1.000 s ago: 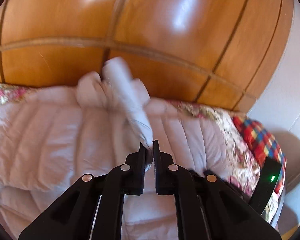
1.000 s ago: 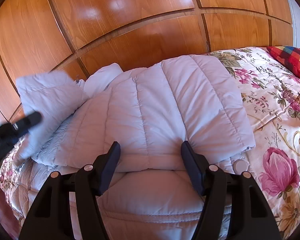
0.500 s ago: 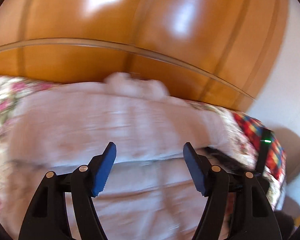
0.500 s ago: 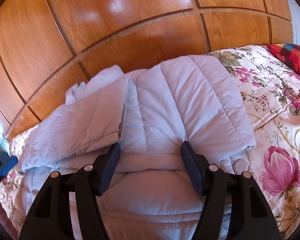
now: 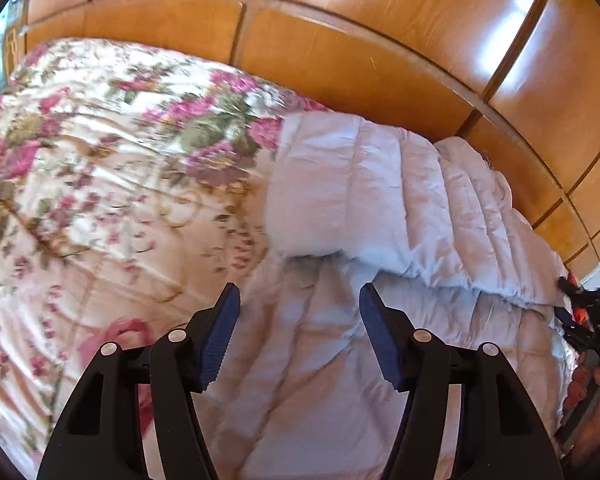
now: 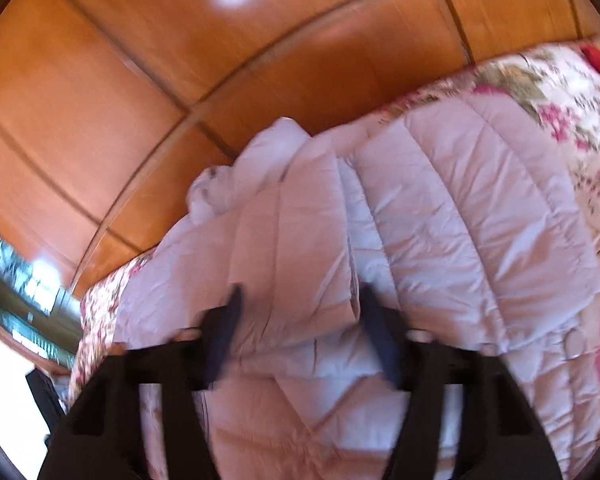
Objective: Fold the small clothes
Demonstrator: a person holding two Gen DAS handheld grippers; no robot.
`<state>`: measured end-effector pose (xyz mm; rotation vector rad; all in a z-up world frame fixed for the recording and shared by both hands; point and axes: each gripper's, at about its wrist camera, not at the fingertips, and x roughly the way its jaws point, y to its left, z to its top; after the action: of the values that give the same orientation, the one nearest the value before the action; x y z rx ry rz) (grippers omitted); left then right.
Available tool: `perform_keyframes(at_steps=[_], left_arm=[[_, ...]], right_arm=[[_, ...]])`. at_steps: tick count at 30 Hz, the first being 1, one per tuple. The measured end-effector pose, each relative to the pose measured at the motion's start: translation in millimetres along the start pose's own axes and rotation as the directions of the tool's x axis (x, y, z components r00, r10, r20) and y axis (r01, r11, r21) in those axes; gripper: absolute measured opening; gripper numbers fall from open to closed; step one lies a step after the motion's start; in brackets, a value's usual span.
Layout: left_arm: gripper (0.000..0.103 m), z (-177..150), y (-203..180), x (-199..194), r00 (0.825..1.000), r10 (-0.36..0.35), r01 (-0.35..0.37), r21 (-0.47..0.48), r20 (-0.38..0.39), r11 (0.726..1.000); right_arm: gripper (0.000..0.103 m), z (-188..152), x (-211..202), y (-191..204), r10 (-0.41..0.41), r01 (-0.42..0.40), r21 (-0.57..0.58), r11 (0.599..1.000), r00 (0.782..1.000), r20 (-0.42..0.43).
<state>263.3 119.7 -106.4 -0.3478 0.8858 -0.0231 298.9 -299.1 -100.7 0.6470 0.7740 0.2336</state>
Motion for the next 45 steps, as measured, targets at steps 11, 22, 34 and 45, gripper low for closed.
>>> perform_keyframes(at_steps=[11,22,34,45], left_arm=[[0.047,28,-16,4,0.957,0.173,-0.191,0.058,0.235,0.980],[0.047,12,4,23,0.982,0.169,-0.172,0.026,0.084,0.985],[0.047,16,-24,-51,0.947,0.120,-0.138,0.041,0.299,0.990],[0.047,67,-61,73,0.954,0.253,-0.286,0.238,0.158,0.928]], right_arm=[[0.004,23,-49,37,-0.066,0.100,-0.122,0.988,0.965,0.256],[0.005,-5,1,-18,-0.172,0.180,-0.084,0.980,0.981,0.092],[0.036,4,-43,25,-0.190,0.252,-0.272,0.929,0.953,0.234],[0.036,0,52,51,-0.242,0.245,-0.415,0.876,0.968,0.062]])
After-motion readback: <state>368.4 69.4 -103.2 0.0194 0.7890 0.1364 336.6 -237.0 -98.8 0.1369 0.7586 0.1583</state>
